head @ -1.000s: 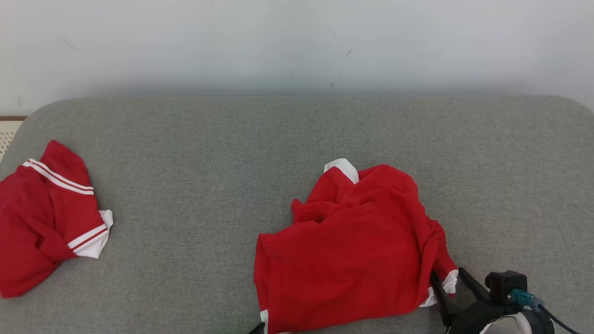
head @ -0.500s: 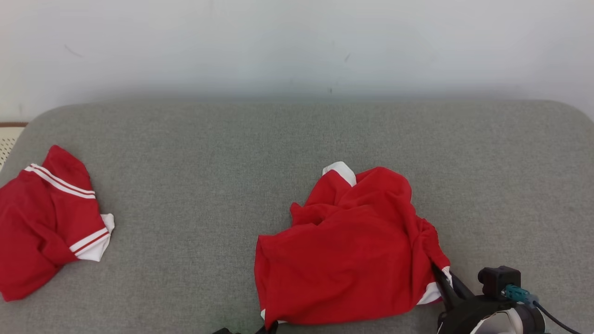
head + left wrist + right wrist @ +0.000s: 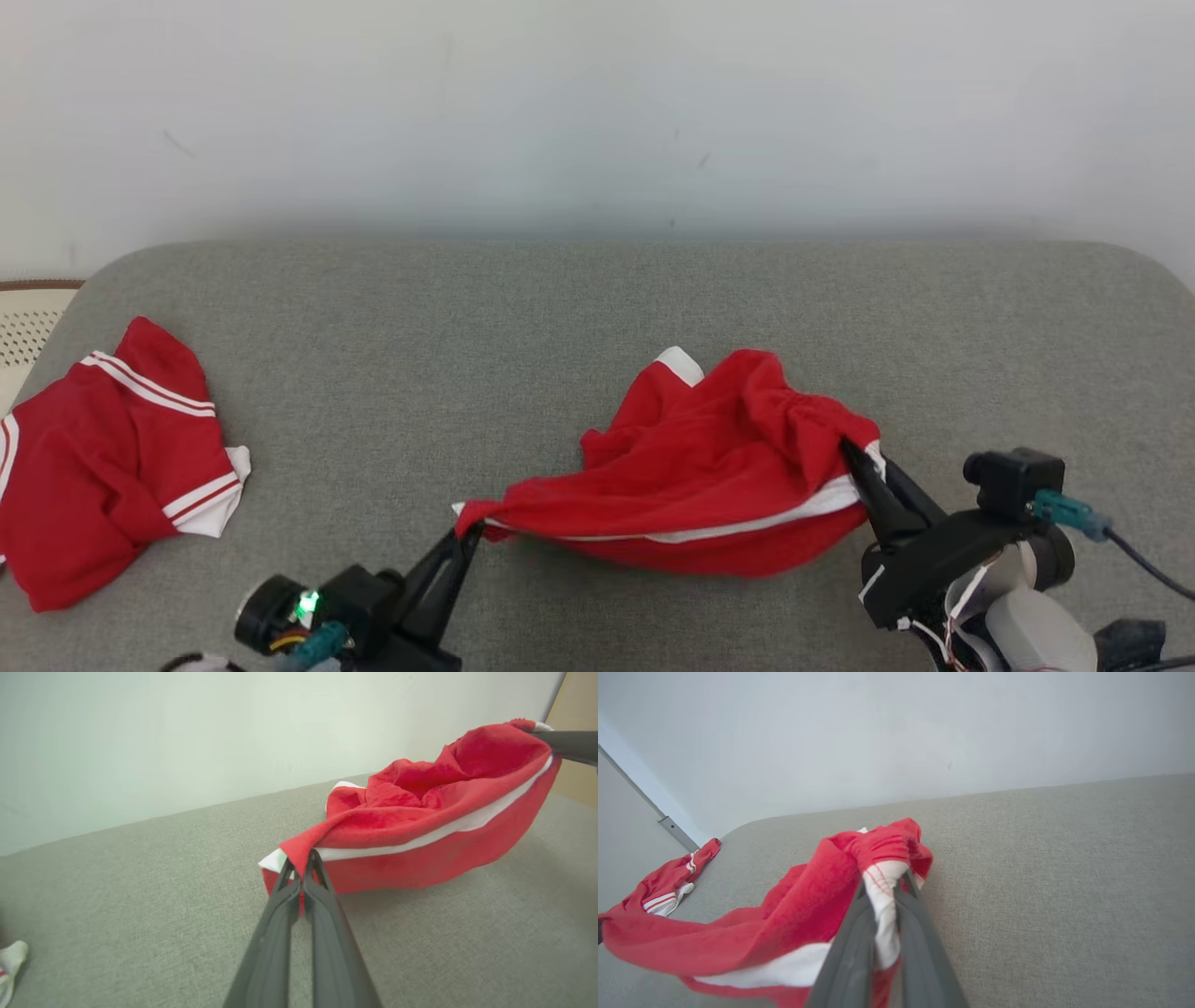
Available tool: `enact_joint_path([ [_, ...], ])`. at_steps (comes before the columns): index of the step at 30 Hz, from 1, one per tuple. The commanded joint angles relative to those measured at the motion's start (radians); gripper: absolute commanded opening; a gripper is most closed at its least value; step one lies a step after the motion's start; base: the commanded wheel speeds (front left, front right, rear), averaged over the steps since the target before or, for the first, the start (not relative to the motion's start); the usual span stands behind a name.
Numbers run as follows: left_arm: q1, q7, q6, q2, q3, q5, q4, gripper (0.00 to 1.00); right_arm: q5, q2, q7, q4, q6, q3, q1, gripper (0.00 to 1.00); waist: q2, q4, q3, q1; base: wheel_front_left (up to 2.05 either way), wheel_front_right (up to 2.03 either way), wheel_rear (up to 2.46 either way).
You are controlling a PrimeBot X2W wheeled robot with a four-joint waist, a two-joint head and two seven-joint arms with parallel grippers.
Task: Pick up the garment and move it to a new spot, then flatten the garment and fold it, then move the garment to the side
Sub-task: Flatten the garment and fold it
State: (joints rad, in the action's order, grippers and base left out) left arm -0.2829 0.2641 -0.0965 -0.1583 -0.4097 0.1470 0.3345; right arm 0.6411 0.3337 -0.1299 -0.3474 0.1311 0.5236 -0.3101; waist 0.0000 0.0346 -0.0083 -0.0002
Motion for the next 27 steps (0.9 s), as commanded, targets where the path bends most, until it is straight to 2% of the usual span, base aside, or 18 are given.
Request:
enact_joint_path([
  [1, -0.021, 0.002, -0.008, -0.013, 0.002, 0.000, -0.005, 0.00, 0.003, 0.015, 0.010, 0.012, -0.001, 0.005, -0.016, 0.00, 0.0000, 0.000, 0.001, 0.0002, 0.00, 0.00, 0.00],
  [6, -0.155, -0.021, -0.024, -0.076, 0.004, 0.015, -0.006, 0.00, 0.021, 0.003, 0.060, 0.048, -0.001, 0.007, -0.122, 0.00, 0.0000, -0.019, 0.032, 0.0002, 0.00, 0.00, 0.00],
  [10, -0.310, -0.081, -0.030, -0.141, -0.009, 0.049, 0.013, 0.00, 0.061, -0.037, 0.113, -0.004, -0.001, -0.003, -0.278, 0.00, 0.0000, -0.045, 0.100, 0.0002, 0.00, 0.00, 0.00],
  [19, -0.777, -0.209, -0.032, -0.261, -0.145, 0.239, 0.111, 0.00, 0.114, -0.126, 0.208, -0.257, -0.001, -0.021, -0.785, 0.00, 0.0000, -0.076, 0.291, 0.0002, 0.00, 0.00, 0.00],
  [20, -0.882, -0.220, -0.032, -0.281, -0.170, 0.270, 0.144, 0.00, 0.124, -0.138, 0.207, -0.320, -0.001, -0.039, -0.900, 0.00, 0.0000, -0.083, 0.326, 0.0002, 0.00, 0.00, 0.00],
  [27, -1.192, -0.227, -0.032, -0.321, -0.217, 0.335, 0.280, 0.00, 0.132, -0.185, 0.169, -0.556, -0.001, -0.120, -1.220, 0.00, 0.0000, -0.112, 0.408, 0.0002, 0.00, 0.00, 0.00],
])
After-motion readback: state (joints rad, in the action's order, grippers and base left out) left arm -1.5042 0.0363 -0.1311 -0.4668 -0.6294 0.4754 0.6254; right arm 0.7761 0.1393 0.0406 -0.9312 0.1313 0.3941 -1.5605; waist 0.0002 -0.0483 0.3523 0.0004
